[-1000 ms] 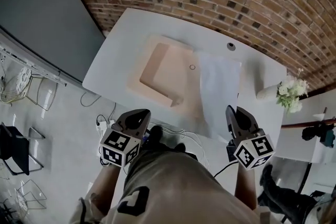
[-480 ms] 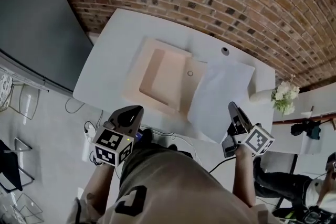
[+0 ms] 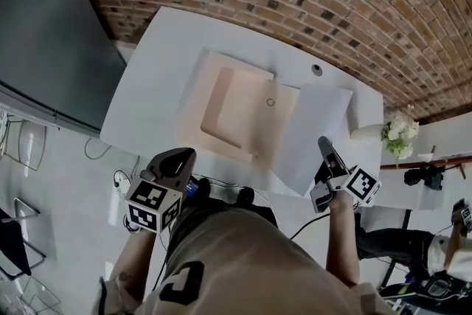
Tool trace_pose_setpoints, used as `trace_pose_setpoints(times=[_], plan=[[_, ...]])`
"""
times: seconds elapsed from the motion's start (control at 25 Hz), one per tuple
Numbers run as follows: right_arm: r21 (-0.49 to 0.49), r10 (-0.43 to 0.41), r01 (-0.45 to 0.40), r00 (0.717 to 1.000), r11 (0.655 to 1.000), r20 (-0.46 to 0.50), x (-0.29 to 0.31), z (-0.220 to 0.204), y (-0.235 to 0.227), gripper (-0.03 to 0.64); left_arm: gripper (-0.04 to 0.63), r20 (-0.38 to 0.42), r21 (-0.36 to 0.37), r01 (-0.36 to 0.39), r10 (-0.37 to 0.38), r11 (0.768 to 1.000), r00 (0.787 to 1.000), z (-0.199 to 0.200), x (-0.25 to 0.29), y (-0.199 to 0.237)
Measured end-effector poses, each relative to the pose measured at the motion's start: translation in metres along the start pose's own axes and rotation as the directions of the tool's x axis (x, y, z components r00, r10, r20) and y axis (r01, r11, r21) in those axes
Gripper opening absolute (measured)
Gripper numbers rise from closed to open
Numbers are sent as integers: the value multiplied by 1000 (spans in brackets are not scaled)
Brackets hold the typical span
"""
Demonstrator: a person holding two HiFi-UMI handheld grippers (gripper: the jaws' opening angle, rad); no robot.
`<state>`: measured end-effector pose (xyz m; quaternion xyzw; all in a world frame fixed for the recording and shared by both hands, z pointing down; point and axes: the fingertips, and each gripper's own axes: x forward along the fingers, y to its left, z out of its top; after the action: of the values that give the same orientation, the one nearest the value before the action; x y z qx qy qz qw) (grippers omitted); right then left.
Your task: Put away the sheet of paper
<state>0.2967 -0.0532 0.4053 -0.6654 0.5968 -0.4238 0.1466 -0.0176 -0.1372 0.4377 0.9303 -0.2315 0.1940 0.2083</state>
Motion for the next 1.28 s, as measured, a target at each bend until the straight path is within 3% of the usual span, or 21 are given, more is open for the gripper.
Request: trace_pose_setpoints(times=[0.52, 1.28], plan=[[112, 83, -78, 996, 991, -43, 20, 6, -20, 23, 14, -14, -19, -88, 87, 996, 996, 5, 5, -5], [180, 229, -209, 968, 961, -99, 38, 6, -5, 23, 14, -20, -19, -98, 98, 995, 995, 3, 10, -24]])
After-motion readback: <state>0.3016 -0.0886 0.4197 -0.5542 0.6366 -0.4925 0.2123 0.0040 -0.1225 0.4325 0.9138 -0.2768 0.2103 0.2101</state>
